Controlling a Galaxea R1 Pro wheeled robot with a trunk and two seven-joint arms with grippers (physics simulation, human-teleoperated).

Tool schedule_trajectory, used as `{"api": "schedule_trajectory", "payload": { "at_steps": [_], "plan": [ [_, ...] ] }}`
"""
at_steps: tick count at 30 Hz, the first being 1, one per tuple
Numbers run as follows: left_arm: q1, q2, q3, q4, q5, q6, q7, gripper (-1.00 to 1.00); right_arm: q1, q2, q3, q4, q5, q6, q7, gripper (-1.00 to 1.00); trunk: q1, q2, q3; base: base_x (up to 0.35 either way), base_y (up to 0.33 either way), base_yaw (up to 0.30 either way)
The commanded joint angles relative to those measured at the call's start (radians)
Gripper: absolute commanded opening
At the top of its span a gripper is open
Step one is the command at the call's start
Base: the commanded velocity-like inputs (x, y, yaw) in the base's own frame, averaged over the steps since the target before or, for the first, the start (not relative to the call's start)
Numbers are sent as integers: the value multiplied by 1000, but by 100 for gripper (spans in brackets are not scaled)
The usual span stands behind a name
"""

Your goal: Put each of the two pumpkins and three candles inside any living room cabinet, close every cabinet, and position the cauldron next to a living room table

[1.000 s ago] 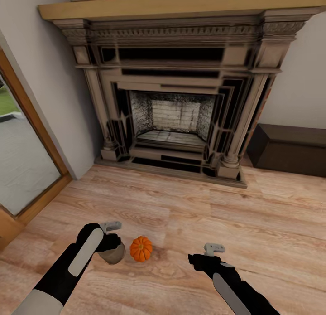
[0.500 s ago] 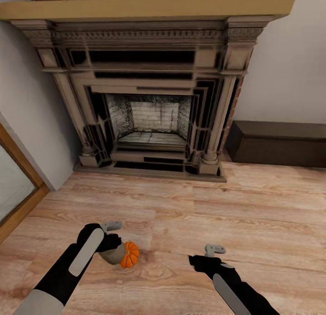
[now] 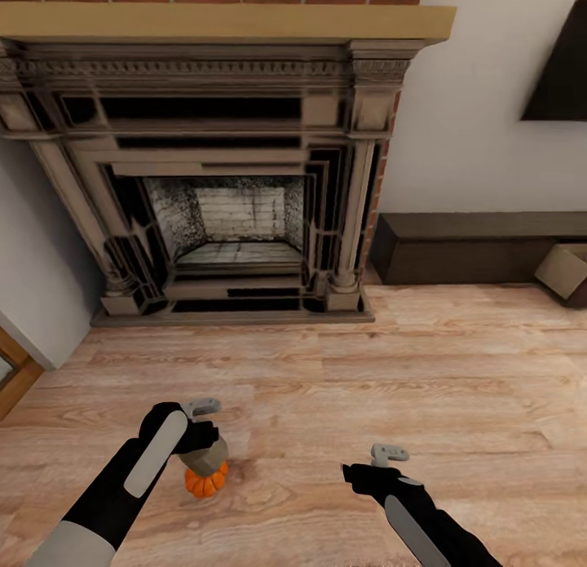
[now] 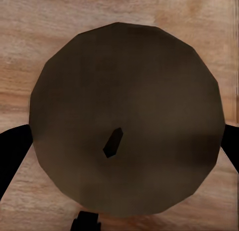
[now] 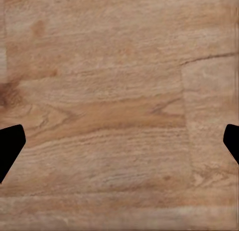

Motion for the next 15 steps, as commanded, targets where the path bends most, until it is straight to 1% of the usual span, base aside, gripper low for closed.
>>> {"api": "schedule_trajectory", "payload": {
  "at_steps": [1, 4, 15],
  "plan": [
    [-1, 1, -2, -1, 9, 1, 11, -100, -1, -1, 5, -1, -9, 1, -9, 100, -4, 7, 2, 0, 0, -277],
    [-1, 1, -2, -1, 9, 1, 11, -100, -1, -1, 5, 1, -9, 0, -9, 100, -16, 28, 9, 0, 0, -277],
    [-1, 1, -2, -1, 9, 1, 11, -100, -1, -1, 4, 1, -9, 0, -9, 100, -16, 28, 3, 0, 0, -277]
  ]
}}
